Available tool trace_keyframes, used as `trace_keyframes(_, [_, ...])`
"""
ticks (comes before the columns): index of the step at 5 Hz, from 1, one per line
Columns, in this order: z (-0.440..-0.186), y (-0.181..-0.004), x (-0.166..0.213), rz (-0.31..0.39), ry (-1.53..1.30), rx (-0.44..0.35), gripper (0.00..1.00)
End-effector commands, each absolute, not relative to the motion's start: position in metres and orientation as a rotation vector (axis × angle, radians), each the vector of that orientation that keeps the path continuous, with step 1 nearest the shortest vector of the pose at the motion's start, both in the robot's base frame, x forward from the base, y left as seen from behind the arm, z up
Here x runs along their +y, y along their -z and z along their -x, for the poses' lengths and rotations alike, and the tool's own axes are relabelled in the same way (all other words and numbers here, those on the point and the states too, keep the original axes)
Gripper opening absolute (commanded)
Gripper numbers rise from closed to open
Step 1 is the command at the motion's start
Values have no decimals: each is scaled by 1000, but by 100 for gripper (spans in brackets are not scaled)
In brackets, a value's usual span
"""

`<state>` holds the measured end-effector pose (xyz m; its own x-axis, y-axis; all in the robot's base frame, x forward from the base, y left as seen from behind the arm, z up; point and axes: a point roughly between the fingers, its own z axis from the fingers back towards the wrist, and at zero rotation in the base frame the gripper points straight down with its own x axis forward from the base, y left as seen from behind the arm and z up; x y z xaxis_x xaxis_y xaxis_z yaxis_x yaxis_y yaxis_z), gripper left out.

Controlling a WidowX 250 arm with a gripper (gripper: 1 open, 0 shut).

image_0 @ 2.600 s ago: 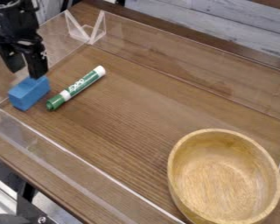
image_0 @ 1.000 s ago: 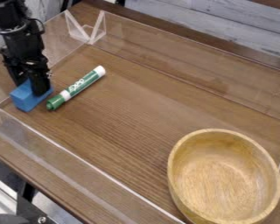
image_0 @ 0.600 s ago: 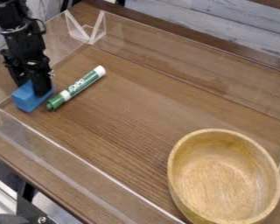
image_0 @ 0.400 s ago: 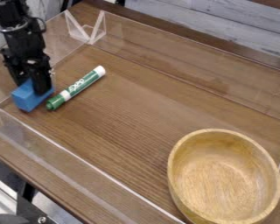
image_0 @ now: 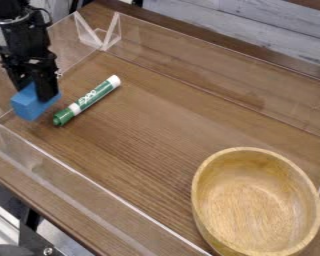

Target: Put the blue block in the brown bowl

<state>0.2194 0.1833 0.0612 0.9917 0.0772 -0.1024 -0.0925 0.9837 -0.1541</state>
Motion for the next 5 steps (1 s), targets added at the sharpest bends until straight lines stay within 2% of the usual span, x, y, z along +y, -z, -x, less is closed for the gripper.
trace_keyframes(1, [-230, -92, 186, 102, -68, 26, 0])
trace_keyframes(5, [-233, -119, 153, 134, -24, 8, 0])
